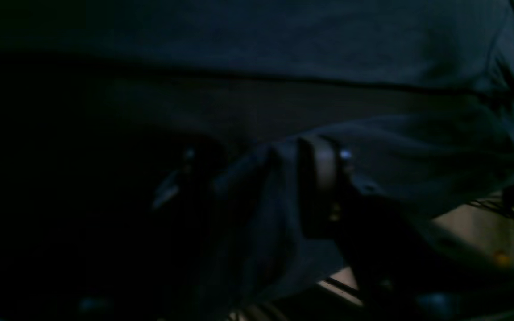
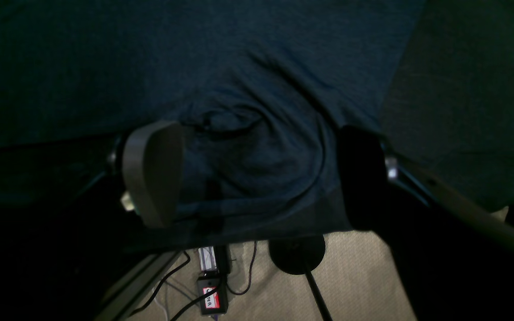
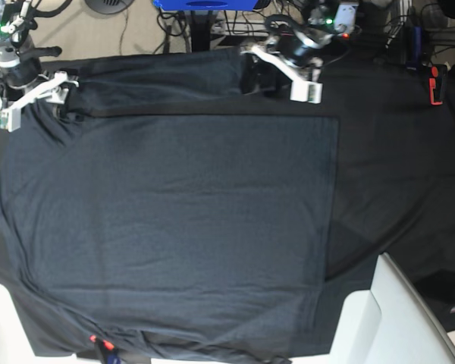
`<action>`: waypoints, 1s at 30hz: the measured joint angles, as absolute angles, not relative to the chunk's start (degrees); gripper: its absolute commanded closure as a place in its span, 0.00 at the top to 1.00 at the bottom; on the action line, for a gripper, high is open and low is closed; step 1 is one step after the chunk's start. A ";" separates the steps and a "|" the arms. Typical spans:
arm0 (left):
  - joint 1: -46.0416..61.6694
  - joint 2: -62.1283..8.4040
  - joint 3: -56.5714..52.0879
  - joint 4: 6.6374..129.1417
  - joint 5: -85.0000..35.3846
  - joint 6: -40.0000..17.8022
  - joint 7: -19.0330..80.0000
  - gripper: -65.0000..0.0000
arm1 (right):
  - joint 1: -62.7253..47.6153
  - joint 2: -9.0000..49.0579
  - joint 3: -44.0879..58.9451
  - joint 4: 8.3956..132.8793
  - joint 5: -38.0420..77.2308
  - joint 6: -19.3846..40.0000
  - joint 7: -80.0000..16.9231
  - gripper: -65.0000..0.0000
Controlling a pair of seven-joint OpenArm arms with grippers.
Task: Fold the T-shirt properly
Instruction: 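Grasp the collar edge with the right gripper and the shoulder with the left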
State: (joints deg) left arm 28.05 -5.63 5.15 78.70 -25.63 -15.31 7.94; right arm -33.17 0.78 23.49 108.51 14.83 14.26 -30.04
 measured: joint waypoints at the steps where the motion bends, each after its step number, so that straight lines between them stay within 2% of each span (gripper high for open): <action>1: 27.77 -5.43 5.26 78.08 -25.78 -15.27 7.97 0.13 | -32.80 0.58 24.40 108.49 14.85 14.22 -30.04 0.79; 2: 27.62 -5.43 5.26 77.84 -25.85 -15.31 8.45 0.02 | -32.36 0.43 25.43 108.18 14.87 14.26 -30.00 0.79; 3: 27.59 -5.43 5.30 77.58 -25.78 -15.35 8.58 0.00 | -31.83 0.45 26.52 107.39 15.03 14.20 -30.00 0.79; 10: 27.55 -5.50 4.97 79.00 -25.56 -15.22 10.35 0.00 | -23.31 0.45 34.94 94.70 15.03 14.39 -36.34 0.78; 15: 30.17 -6.02 5.08 84.14 -24.01 -13.89 13.54 0.00 | -19.57 0.62 38.89 89.32 14.74 20.60 -36.49 0.78; 25: 31.29 -7.73 5.10 88.38 -24.05 -13.78 13.63 0.00 | -14.68 4.73 40.62 80.66 14.72 21.06 -36.42 0.78; 27: 31.31 -7.81 5.04 88.36 -24.03 -13.28 13.58 0.00 | -13.98 4.69 40.51 79.72 14.74 21.28 -36.42 0.72; 30: 31.16 -7.79 5.08 88.36 -24.05 -10.83 13.56 0.00 | -14.02 4.56 40.23 79.72 14.79 21.50 -36.45 0.58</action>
